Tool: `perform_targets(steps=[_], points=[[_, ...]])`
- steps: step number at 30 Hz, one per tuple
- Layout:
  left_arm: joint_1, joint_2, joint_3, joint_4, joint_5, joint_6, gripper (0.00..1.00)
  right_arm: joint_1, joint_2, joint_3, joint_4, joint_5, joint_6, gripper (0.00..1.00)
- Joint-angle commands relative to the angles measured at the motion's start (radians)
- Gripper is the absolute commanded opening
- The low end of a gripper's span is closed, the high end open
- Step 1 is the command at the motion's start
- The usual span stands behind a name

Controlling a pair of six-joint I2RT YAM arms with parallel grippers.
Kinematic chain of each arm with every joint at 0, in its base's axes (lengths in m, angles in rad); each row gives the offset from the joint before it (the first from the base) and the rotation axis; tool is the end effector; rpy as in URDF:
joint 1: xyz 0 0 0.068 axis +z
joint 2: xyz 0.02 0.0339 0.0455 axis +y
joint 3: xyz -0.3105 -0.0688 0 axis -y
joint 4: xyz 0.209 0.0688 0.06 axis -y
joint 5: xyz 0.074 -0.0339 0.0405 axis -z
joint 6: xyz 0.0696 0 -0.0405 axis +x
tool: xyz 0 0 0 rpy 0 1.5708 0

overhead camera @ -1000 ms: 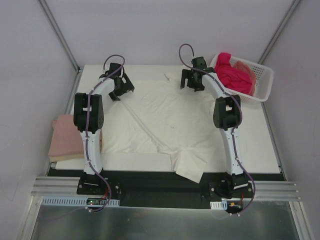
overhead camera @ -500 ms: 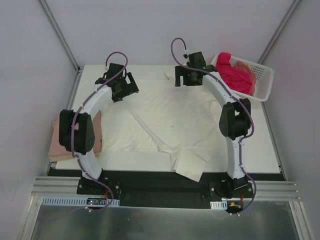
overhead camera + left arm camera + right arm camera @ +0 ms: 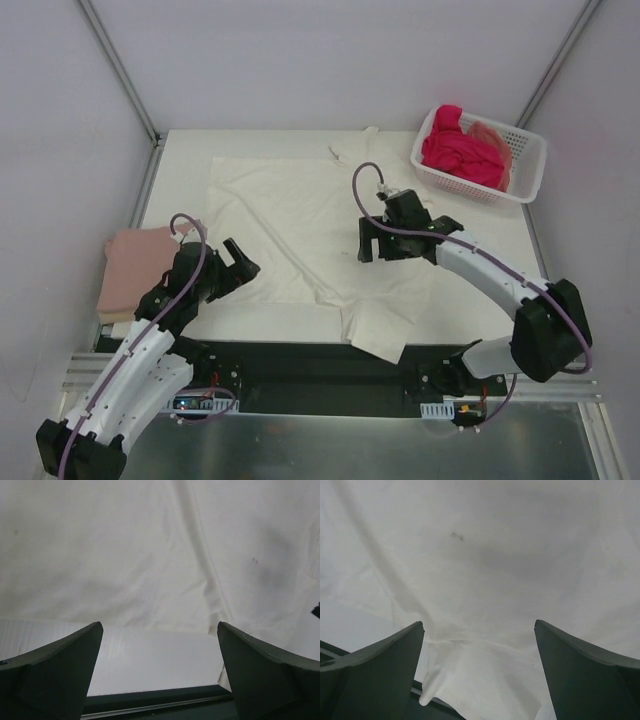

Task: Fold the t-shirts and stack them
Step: Flatten out the tshirt

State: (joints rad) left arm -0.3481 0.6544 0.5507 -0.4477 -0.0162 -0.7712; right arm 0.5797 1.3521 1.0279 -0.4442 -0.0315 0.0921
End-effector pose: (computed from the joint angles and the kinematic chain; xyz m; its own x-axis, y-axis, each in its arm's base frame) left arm 0.1038 -0.0365 0.2653 -0.5818 -0.5302 -0.6167 -0.1080 0.8019 -0.5876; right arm 0.2273 0.1514 0.3071 -0.6311 -0.3033 -0.7140 -0.5106 0.8553 0.0879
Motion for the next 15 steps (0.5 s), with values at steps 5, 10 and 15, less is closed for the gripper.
perform_targets(steps=[5,10,15], points=[[-0.011,-0.052,-0.064,-0.005,-0.001,-0.077,0.99,0.003,0.208,-0.031,0.004,0.056,0.07,0.97],[-0.011,0.045,-0.054,-0.02,-0.019,-0.085,0.99,-0.018,0.281,-0.043,0.009,0.099,0.084,0.97],[-0.011,0.077,-0.046,-0.055,-0.065,-0.109,0.99,-0.09,0.286,-0.101,0.016,0.122,0.089,0.97]])
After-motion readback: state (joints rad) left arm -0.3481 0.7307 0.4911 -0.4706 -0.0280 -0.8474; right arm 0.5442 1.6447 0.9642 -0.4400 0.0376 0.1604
